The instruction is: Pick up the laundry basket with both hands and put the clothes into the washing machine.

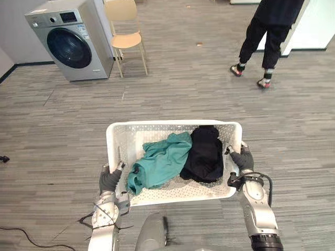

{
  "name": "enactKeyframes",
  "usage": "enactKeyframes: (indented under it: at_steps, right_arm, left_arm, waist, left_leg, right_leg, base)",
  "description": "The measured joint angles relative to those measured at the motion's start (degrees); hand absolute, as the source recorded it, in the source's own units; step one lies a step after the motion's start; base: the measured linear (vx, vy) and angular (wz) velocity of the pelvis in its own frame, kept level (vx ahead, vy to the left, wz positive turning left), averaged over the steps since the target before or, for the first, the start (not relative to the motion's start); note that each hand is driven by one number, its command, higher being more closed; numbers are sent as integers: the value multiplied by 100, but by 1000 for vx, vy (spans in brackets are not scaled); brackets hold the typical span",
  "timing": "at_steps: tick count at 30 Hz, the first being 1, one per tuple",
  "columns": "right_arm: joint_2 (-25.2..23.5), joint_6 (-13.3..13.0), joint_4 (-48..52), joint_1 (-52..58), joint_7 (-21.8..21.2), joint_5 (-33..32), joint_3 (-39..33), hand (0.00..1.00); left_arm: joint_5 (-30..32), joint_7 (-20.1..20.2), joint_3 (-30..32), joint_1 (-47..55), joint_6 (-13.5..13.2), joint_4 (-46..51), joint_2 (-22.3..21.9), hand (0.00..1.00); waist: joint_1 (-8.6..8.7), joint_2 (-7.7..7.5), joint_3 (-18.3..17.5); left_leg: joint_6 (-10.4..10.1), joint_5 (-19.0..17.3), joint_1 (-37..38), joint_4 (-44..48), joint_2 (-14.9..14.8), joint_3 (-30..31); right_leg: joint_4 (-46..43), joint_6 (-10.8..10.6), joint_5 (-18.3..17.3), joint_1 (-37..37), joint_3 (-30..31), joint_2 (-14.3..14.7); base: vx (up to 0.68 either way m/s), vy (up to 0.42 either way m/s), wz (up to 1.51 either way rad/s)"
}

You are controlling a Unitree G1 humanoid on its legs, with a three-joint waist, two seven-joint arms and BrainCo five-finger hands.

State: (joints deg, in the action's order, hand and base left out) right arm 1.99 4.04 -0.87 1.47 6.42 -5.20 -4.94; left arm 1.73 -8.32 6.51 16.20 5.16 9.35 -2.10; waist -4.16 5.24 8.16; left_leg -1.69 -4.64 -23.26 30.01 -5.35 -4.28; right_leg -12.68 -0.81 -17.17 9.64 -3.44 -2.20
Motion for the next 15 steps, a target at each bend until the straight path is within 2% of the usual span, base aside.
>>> enactKeyframes:
  at_steps: [1,2,3,4,5,6,7,9,10,11,12,14,15]
  right_arm:
    - [-49,-2,-96,-20,-15,7,0,100]
    - [-104,-1,-151,-27,-11,38,20,100]
    - [-102,-1,-175,-64,-18,81,3,100]
    - [-105,1,-189,-70,-22,96,-33,100]
    - [-134,1,-189,-65,-22,158,-88,100]
    - [-168,0,-225,-66,-28,268,-149,100]
    - [-218,-1,-234,-29,-30,312,-203,100]
    - [-312,-6,-234,163,-32,311,-223,100]
    - [-372,-42,-215,263,-29,310,-212,100]
    - [-398,-78,-198,294,-27,310,-210,100]
    - [-448,-138,-156,300,-21,311,-194,100]
    - [-472,-139,-64,299,-9,312,-200,100]
    - [-409,-138,-58,282,-8,310,-202,100]
  left_arm:
    - [-1,-3,11,6,2,-65,0,100]
    - [1,-7,51,7,23,-102,35,100]
    - [1,-24,35,-3,34,-98,31,100]
    - [1,-43,28,7,55,-98,28,100]
    - [1,-53,-7,3,76,-98,29,100]
    - [4,-54,-92,-11,79,-98,83,100]
    - [7,-55,-177,-14,90,-99,159,100]
    - [20,-53,-250,1,135,-100,265,100]
    - [37,-52,-252,16,141,-98,318,100]
    - [46,-54,-252,15,141,-91,345,100]
    - [45,-64,-248,3,136,-35,398,100]
    - [38,-69,-248,-38,126,-16,413,100]
    - [32,-72,-263,-46,126,-16,406,100]
  waist:
    - [-45,-48,-11]
    - [-15,-172,-53]
    - [-5,-175,-64]
    - [-27,-192,-73]
    - [-40,-217,-80]
    - [-23,-237,-66]
    - [18,-250,-54]
    - [29,-240,-45]
    - [49,-224,-44]
    - [66,-219,-47]
    - [173,-272,-79]
    - [208,-323,-98]
    - [171,-331,-101]
  left_leg:
    - [164,-13,81,-9,122,-106]
    - [375,-138,89,124,261,-195]
    - [619,-517,-36,568,278,-369]
    - [679,-641,-18,660,308,-438]
    - [801,-817,138,643,476,-495]
    - [912,-952,432,454,649,-538]
    - [958,-1021,708,328,767,-525]
    - [980,-1113,1356,87,862,-482]
    - [976,-1115,1752,-137,860,-356]
    - [975,-1115,1936,-280,844,-299]
    - [938,-1132,2213,-550,834,-137]
    - [824,-1195,2351,-665,826,-32]
    - [700,-1264,2465,-709,786,-24]
  right_leg:
    - [-5,-54,-83,88,102,-107]
    - [-25,-89,-107,99,152,-285]
    - [-250,-146,-94,54,226,-385]
    - [-470,-201,-102,-2,228,-441]
    - [-1225,-492,-27,-265,261,-593]
    - [-2466,-956,284,-732,476,-727]
    - [-3506,-1153,594,-1099,640,-800]
    - [-5159,-1067,675,-1576,619,-804]
    - [-5546,-859,597,-1797,364,-808]
    - [-5541,-715,563,-1878,209,-813]
    - [-5189,-507,467,-2096,-98,-851]
    - [-4476,-446,338,-2315,-320,-914]
    - [-3682,-436,265,-2404,-474,-921]
  base:
    - [427,230,-16]
    - [568,302,-1]
    - [565,305,9]
    - [649,364,0]
    - [594,331,1]
    - [578,314,13]
    - [474,238,17]
    - [367,129,15]
    - [360,111,14]
    - [371,88,32]
    - [296,44,47]
    - [317,1,36]
    - [278,-29,6]
